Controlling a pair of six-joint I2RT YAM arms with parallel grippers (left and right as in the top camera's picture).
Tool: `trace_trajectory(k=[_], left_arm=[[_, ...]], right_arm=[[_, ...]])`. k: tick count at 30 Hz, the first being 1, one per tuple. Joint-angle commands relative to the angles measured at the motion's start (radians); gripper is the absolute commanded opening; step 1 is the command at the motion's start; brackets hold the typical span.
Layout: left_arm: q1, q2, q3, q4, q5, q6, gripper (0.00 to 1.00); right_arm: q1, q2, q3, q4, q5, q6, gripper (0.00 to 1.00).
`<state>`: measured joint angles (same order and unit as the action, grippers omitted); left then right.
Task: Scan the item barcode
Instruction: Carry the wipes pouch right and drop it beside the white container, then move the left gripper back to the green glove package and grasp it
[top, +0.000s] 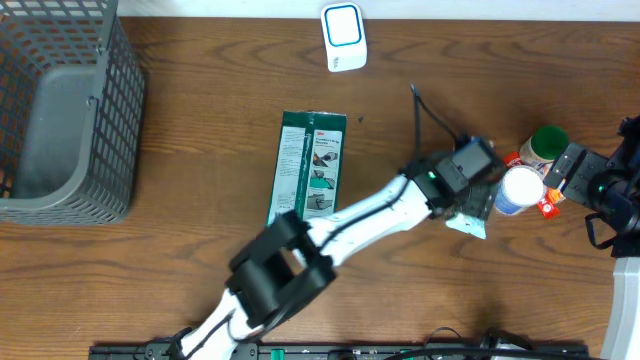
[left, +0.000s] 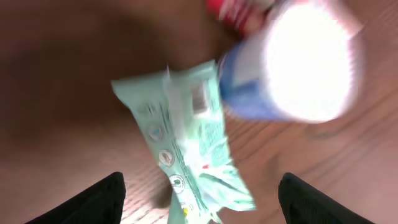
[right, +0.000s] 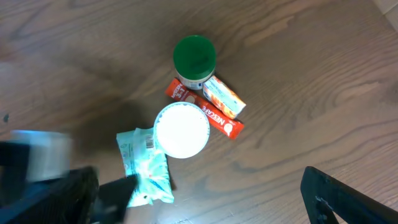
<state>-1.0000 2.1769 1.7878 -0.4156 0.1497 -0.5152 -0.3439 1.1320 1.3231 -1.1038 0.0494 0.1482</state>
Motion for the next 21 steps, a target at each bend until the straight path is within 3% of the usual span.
trace_trajectory(k=[1, 8, 12, 16, 18, 21], left_arm=[[0.060, -0.116, 0.004, -0.043, -0.035, 0.040, 0.80], [0.249, -0.238, 0.004, -0.337, -0.034, 0.070, 0.80], [0.388, -0.260, 0.004, -0.545, -0.035, 0.149, 0.78], [0.539, -0.258, 0.003, -0.709, -0.035, 0.217, 0.40], [0.610, -0.257, 0.003, -0.757, -0.035, 0.224, 0.34], [0.700, -0.257, 0.002, -0.783, -0.035, 0.269, 0.10]], right_arm=[[-0.006, 0.000, 0.012, 0.000, 0.010, -0.007, 0.99], [-0.006, 0.000, 0.012, 0.000, 0.010, -0.007, 0.99], [-0.006, 0.000, 0.012, 0.000, 0.010, -0.007, 0.99], [-0.006, 0.000, 0.012, 0.000, 0.010, -0.007, 0.99], [-0.006, 0.000, 0.012, 0.000, 0.010, -0.007, 0.99], [-0.006, 0.000, 0.012, 0.000, 0.010, -0.007, 0.99]])
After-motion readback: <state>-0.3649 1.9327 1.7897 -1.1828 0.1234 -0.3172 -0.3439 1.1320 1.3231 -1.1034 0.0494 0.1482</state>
